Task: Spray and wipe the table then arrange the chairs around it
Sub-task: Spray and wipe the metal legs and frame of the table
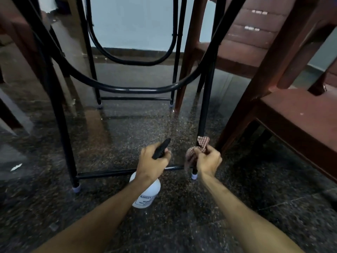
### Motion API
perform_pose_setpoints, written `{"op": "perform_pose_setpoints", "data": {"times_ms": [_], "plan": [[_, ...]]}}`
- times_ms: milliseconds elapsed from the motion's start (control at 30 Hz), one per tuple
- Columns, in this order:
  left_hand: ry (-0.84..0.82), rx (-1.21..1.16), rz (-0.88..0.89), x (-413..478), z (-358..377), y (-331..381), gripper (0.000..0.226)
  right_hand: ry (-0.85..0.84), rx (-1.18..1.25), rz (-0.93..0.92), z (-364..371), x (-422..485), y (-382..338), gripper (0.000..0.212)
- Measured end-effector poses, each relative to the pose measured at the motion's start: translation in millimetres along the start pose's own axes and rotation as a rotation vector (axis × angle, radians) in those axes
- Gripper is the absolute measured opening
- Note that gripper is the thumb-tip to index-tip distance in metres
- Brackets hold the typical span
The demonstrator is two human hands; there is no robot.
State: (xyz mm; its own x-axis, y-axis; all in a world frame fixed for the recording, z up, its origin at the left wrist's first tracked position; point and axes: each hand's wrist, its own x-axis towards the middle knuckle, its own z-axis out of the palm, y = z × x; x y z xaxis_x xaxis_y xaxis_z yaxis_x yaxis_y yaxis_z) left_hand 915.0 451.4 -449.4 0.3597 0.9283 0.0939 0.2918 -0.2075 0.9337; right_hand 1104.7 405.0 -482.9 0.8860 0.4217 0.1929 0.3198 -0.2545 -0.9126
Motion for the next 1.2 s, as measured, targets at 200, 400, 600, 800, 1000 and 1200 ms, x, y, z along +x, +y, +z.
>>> {"op": "perform_pose_setpoints", "data": {"times_ms": [200, 400, 600, 800, 1000, 1200], "plan": [[0.035, -0.056, 0.016, 14.4, -1.0, 35.9, 0.02, 0.035, 0.029, -0.186, -9.9, 20.8, -65.4, 0.043], [0.054, -0.086, 0.085, 23.5, -13.0, 81.6, 0.02, 0.059, 0.153, -0.319, -19.8, 44.7, -129.6, 0.041], [0.094, -0.084, 0.134, 30.2, -24.3, 119.3, 0.025, 0.026, 0.126, -0.234, -29.0, 56.4, -158.9, 0.035], [0.132, -0.079, 0.194, 32.2, -35.6, 142.3, 0.019, -0.014, 0.094, -0.349, -39.7, 71.3, -204.6, 0.029], [0.157, -0.084, 0.157, 8.1, -68.5, 133.5, 0.022, -0.197, 0.072, -0.054, -63.1, 9.7, -142.5, 0.031], [0.209, 0.028, 0.036, -35.0, -129.1, 125.7, 0.019, -0.545, 0.092, -0.103, -56.4, -60.2, -179.3, 0.035]]}}
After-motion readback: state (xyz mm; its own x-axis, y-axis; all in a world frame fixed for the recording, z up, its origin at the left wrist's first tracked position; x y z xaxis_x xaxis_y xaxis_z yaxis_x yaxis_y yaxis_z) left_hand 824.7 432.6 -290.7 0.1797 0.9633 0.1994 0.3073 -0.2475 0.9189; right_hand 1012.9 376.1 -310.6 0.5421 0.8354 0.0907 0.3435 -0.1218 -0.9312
